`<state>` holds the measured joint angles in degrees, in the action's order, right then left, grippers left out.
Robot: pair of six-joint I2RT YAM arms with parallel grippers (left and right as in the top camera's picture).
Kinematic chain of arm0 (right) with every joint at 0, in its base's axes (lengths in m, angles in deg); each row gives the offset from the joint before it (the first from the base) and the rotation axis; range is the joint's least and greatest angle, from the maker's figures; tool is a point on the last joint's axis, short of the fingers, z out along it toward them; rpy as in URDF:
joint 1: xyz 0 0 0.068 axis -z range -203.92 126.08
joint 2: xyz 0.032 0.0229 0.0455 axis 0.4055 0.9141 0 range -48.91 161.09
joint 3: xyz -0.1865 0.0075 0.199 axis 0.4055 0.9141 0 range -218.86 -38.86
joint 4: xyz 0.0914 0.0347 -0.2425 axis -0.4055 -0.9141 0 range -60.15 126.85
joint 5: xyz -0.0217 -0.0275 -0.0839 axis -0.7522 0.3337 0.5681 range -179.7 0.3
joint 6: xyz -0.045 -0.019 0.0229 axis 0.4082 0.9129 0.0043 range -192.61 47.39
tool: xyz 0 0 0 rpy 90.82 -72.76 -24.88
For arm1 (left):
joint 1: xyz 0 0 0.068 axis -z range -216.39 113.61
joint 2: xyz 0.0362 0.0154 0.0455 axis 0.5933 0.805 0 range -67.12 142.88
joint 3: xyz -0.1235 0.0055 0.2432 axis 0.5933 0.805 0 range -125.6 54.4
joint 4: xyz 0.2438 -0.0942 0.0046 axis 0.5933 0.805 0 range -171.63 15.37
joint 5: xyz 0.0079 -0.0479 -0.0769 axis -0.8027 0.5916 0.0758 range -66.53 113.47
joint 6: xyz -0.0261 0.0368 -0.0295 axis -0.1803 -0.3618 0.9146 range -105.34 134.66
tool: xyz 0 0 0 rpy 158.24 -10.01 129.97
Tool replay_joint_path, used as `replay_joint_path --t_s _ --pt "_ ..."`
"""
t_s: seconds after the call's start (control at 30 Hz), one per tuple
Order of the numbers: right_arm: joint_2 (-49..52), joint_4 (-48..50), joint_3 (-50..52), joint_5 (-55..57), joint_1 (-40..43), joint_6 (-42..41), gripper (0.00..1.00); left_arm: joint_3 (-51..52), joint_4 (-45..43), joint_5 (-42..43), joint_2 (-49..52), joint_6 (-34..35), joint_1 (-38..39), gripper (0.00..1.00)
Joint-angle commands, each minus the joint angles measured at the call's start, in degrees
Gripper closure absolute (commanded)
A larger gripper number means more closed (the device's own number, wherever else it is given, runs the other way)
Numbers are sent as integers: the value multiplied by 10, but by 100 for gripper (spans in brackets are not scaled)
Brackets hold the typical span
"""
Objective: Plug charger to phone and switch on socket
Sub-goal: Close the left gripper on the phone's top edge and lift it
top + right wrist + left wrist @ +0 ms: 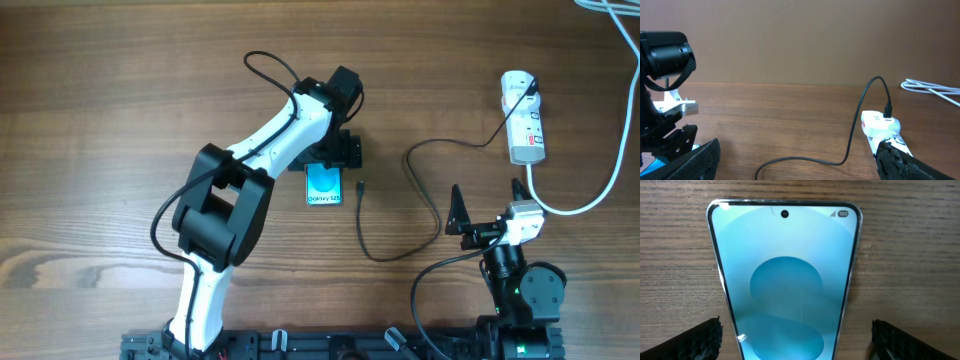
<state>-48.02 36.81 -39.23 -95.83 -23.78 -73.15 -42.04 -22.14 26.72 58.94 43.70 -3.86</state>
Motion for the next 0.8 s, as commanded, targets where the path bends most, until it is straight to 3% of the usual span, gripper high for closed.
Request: replay_joint_path --t_s 0.0,0.77 --pt "-1 2 0 2 -3 5 0 -7 -1 -23 22 12 -2 0" --pt "1 2 0 2 -3 5 0 17 -21 -27 50 14 -5 0"
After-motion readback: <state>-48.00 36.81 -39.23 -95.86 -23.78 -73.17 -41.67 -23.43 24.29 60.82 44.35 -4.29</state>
